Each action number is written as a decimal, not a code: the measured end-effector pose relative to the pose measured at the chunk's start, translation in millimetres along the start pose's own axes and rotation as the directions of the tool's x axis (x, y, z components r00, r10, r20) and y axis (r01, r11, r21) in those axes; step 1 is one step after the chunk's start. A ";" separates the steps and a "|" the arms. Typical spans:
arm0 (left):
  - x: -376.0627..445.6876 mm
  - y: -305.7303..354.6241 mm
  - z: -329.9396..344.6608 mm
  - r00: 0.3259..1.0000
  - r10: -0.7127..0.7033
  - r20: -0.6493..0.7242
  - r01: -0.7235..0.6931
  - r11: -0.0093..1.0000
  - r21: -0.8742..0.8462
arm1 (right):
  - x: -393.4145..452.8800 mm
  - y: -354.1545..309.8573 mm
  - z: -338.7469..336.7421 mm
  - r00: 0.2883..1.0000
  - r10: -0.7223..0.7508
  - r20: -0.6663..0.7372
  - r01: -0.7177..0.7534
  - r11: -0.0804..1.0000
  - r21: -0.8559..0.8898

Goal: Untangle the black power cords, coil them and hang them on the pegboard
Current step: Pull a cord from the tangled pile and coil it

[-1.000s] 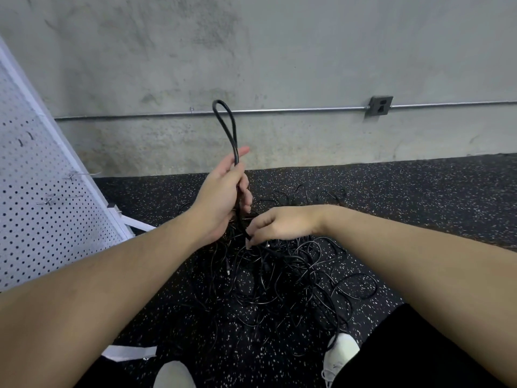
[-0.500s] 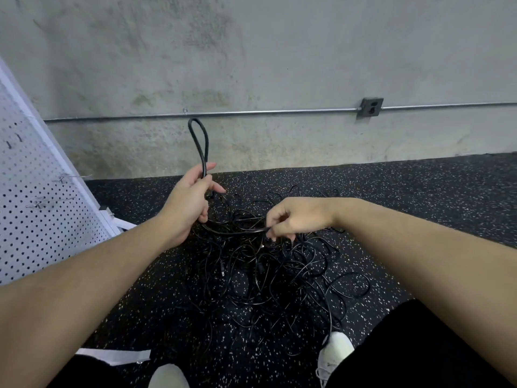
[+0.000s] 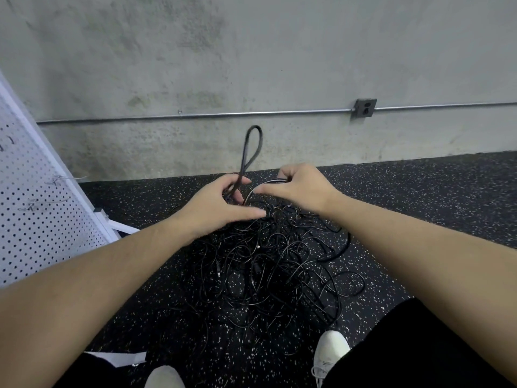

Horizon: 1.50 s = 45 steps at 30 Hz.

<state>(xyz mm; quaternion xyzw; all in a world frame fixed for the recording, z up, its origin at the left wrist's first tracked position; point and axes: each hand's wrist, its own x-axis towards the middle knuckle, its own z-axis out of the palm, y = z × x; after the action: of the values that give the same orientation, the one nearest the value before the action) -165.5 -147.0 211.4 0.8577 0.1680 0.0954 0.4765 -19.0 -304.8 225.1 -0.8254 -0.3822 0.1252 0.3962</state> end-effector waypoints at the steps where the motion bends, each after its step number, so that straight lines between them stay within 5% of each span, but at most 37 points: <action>1: 0.6 -1.4 3.3 0.999 0.004 0.037 -0.007 0.998 0.068 | -0.2 -1.2 -0.5 0.999 -0.016 0.044 0.013 0.998 0.065; 7: 2.5 -7.4 11.7 1.000 -0.022 0.011 0.021 0.998 0.054 | -5.1 -0.6 -7.7 0.992 -0.052 0.119 0.032 0.987 0.158; 14: 3.3 -1.9 12.1 0.999 -0.044 -0.016 0.044 0.999 0.024 | 3.1 9.4 -15.9 0.992 0.029 -0.119 -0.056 0.971 -0.233; 18: 3.8 -6.3 6.5 0.992 -0.126 -0.021 0.126 0.992 0.022 | 2.7 10.2 -19.6 0.998 -0.055 0.020 0.056 0.996 -0.067; 21: 3.0 -13.4 -1.1 0.992 -0.118 -0.036 0.122 0.984 0.130 | 0.0 15.6 -23.6 0.989 -0.114 0.094 0.128 0.979 -0.157; 26: 1.4 -11.1 -4.4 0.997 -0.014 -0.072 0.027 0.984 0.175 | 3.5 11.9 -29.5 0.986 -0.071 -0.152 -0.007 0.887 -0.462; 30: -0.5 -6.5 -10.0 0.996 -0.013 -0.090 0.023 0.994 0.104 | 2.7 12.4 -29.2 0.999 -0.024 -0.048 0.022 0.999 -0.026; 35: -8.3 -7.4 -6.2 1.000 -0.016 0.002 0.016 0.997 0.072 | 0.5 8.2 -28.4 0.994 -0.021 -0.110 0.045 0.973 0.226; 40: -9.7 14.1 6.6 0.991 0.072 0.112 -0.072 0.997 -0.005 | 1.6 -1.0 -19.2 0.983 0.109 -0.145 -0.012 0.837 0.546; 45: -10.9 14.4 13.3 0.985 0.045 0.164 -0.041 0.999 -0.031 | 4.7 -15.0 -11.3 0.979 0.204 -0.005 -0.127 0.630 0.766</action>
<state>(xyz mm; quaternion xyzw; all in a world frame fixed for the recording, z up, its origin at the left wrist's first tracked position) -168.5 -168.6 216.6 0.8595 0.1081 0.0367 0.4982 -18.1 -301.8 244.2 -0.6183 -0.1980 0.2722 0.7102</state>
